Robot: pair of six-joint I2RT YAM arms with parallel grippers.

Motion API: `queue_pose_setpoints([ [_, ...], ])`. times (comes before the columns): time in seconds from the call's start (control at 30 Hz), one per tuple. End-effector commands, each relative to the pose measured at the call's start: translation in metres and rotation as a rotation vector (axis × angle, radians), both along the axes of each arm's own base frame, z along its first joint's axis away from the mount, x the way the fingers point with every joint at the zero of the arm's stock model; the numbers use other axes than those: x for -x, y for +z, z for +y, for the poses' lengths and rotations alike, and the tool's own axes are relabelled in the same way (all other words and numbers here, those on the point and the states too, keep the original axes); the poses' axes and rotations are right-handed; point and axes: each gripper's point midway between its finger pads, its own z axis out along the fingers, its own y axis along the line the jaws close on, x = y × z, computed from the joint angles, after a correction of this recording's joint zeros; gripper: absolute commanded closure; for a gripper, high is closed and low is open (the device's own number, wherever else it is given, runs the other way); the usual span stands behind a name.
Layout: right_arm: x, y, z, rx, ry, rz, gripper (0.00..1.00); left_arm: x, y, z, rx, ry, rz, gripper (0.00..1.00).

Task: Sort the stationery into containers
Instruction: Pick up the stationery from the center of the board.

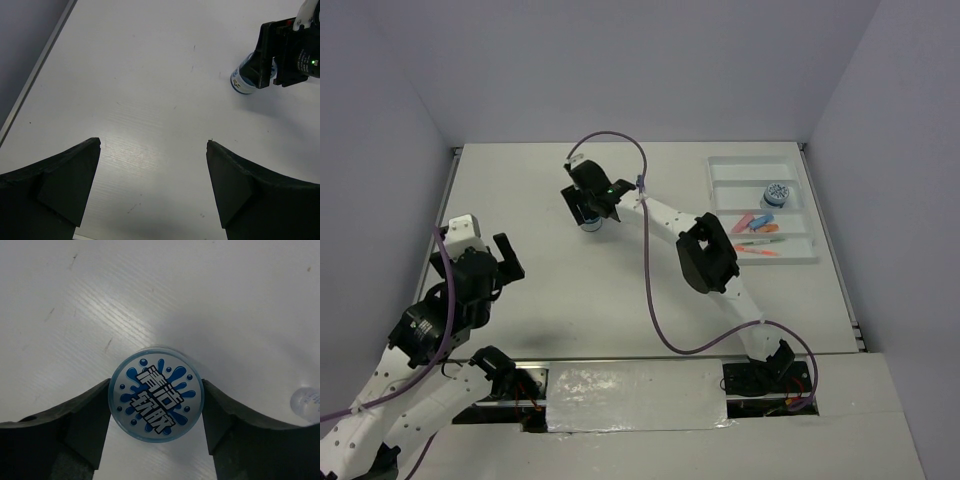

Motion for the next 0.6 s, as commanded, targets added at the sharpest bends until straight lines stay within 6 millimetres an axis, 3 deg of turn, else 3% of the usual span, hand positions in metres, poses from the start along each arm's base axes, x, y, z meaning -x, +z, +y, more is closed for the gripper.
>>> queue_pose_setpoints([
  [0.0,-0.001,0.019,0.008,-0.052,-0.010,-0.014,0.37,-0.003,0.008,-0.001,0.007,-0.010,-0.036,0.01],
  [0.03,0.002,0.024,0.007,-0.059,-0.009,-0.019,0.44,-0.003,0.008,-0.002,0.007,-0.012,-0.036,0.01],
  [0.07,0.003,0.028,0.009,-0.071,-0.005,-0.022,0.61,-0.003,0.008,-0.002,0.007,-0.014,-0.037,0.01],
  [0.1,0.006,0.032,0.012,-0.092,0.011,-0.024,0.72,-0.003,0.008,-0.002,0.008,-0.016,-0.039,0.01],
  [0.13,0.011,0.059,0.017,-0.136,0.036,-0.054,1.00,-0.003,0.009,-0.003,0.009,-0.020,-0.041,0.01],
  [0.2,0.031,0.081,0.032,-0.226,0.137,-0.056,1.00,-0.003,0.009,-0.003,0.009,-0.022,-0.042,0.01],
  [0.23,0.051,0.141,0.039,-0.334,0.236,-0.117,1.00,-0.003,0.008,-0.003,0.007,-0.022,-0.040,0.01],
  [0.27,0.063,0.182,0.050,-0.458,0.337,-0.185,1.00,-0.003,0.008,-0.003,0.009,-0.027,-0.041,0.01],
  [0.3,0.104,0.222,0.039,-0.560,0.480,-0.193,1.00,-0.004,0.009,-0.004,0.010,-0.029,-0.043,0.01],
  [0.37,0.114,0.285,0.011,-0.736,0.556,-0.313,1.00,-0.003,0.008,-0.004,0.009,-0.032,-0.041,0.01],
  [0.4,0.119,0.301,-0.016,-0.769,0.531,-0.331,1.00,-0.003,0.009,-0.004,0.012,-0.030,-0.044,0.01],
  [0.43,0.104,0.309,-0.036,-0.777,0.428,-0.339,1.00,-0.003,0.010,-0.003,0.012,-0.027,-0.047,0.01],
  [0.47,0.077,0.297,-0.068,-0.711,0.287,-0.321,1.00,-0.002,0.010,-0.003,0.013,-0.029,-0.049,0.01],
  [0.5,0.062,0.307,-0.094,-0.670,0.168,-0.363,1.00,-0.003,0.011,-0.004,0.018,-0.033,-0.053,0.01],
  [0.53,0.023,0.296,-0.146,-0.551,-0.148,-0.427,1.00,-0.002,0.010,-0.004,0.016,-0.034,-0.054,0.01],
  [0.57,0.006,0.279,-0.196,-0.430,-0.343,-0.404,1.00,-0.002,0.011,-0.004,0.020,-0.035,-0.057,0.01],
])
